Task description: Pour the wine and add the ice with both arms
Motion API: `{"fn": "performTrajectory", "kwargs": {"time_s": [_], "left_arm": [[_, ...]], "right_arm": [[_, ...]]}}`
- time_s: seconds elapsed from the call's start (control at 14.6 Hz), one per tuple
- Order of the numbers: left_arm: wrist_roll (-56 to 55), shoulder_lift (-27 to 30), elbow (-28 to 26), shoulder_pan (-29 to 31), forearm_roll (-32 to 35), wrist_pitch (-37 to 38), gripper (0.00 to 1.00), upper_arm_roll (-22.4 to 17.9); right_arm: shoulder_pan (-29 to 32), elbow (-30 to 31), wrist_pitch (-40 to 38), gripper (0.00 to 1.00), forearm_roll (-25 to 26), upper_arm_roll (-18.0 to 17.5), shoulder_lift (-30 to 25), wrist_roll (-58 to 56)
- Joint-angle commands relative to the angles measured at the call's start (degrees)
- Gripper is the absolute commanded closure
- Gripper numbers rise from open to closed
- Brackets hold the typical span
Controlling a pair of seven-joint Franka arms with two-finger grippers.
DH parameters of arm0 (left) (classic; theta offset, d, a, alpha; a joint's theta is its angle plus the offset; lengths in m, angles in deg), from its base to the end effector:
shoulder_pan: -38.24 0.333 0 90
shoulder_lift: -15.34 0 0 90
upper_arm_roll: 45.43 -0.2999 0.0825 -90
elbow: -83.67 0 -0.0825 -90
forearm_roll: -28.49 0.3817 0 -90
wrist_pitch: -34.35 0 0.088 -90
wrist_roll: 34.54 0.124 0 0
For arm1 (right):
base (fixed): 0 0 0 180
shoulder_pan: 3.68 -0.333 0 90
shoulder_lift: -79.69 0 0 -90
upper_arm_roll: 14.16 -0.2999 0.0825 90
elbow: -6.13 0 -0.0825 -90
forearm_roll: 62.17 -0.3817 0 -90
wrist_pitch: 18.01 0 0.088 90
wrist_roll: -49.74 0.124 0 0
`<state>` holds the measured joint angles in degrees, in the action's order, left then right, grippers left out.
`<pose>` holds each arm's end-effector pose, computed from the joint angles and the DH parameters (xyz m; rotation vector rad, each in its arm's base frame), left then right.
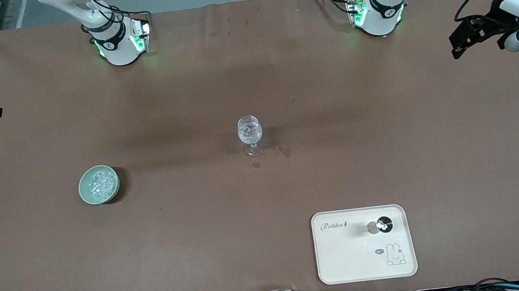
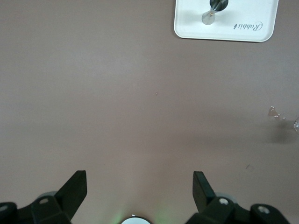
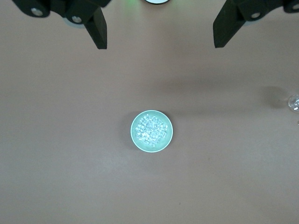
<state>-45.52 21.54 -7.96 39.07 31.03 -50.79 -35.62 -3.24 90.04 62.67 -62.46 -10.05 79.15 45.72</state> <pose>0.5052 -0.0789 0.6276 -3.0782 -0.0609 -0.0066 0.5297 -0.0417 0.6317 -3.1315 0.0134 0.0727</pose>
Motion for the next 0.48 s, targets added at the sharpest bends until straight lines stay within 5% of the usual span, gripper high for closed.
{"fn": "performTrajectory", "kwargs": {"time_s": [0.0,0.41], "left_arm": [[1.8,0.4,0.1,0.8,-1.1,-0.2,0.00,-0.3],[4.8,0.2,0.0,2.5,-1.8,-0.3,0.00,-0.3]], "right_arm": [[0.9,2.4,0.4,0.00,-0.6,-1.1,-1.7,-0.6],[0.8,1.7,0.8,0.00,0.0,-1.1,-1.5,-0.5]]}}
